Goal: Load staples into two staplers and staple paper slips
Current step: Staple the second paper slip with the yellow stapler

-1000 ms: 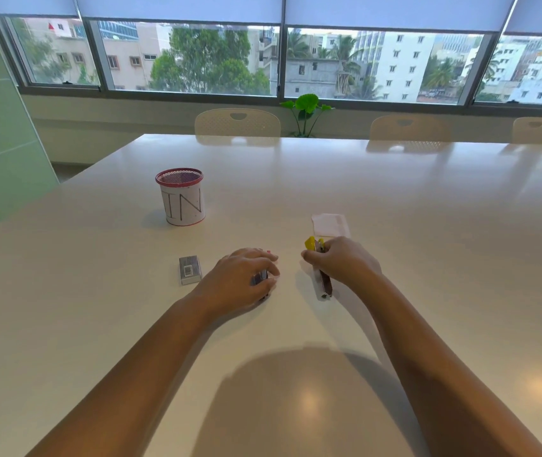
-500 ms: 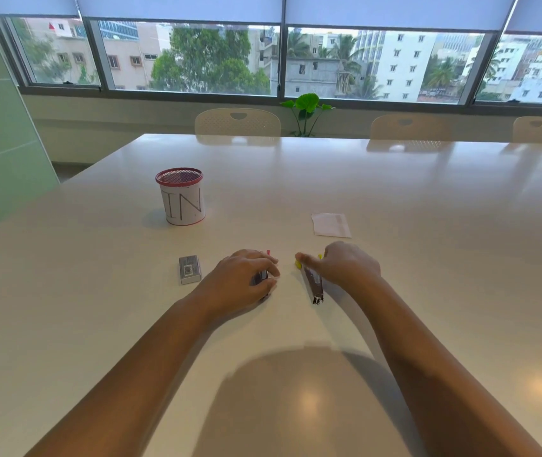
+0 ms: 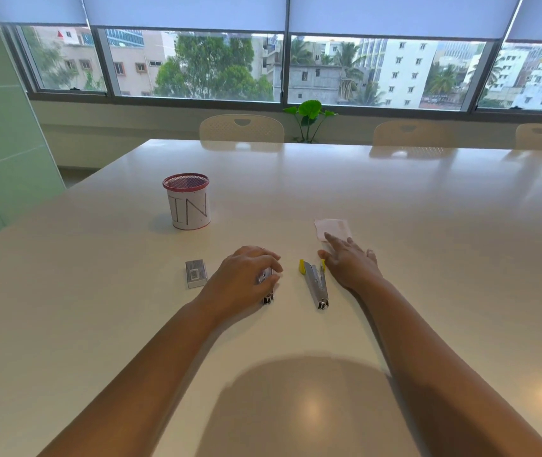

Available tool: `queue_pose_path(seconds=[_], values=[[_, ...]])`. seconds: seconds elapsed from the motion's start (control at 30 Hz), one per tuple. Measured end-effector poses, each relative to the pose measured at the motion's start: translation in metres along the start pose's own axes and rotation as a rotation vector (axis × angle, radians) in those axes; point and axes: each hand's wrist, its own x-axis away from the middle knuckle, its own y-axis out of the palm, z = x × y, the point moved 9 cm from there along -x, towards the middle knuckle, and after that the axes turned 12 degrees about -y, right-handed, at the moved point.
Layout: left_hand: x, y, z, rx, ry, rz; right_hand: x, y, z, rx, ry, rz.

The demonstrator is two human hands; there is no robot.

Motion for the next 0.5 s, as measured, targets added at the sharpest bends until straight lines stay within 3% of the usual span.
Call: queue_pose_path(seconds=[0.1,0.17,0.33,0.5], values=[[-0.002,-0.002,-0.001,-0.001,0.004,0.025,0.006,-0.025,0.008,-0.082,0.080,0.262],[-0.001,-0.002,0.000,-0.005,0.018,0.035,0.011,-0.035,0.015,-0.092,0.132,0.333],[-0.002,-0.002,0.002,-0.022,0.024,0.058,0.008,-0.013,0.016,-0.001,0.128,0.109],[-0.001,-0.005,0.002,-0.011,0.025,0.088,0.008,-0.019,0.017,-0.033,0.170,0.105]])
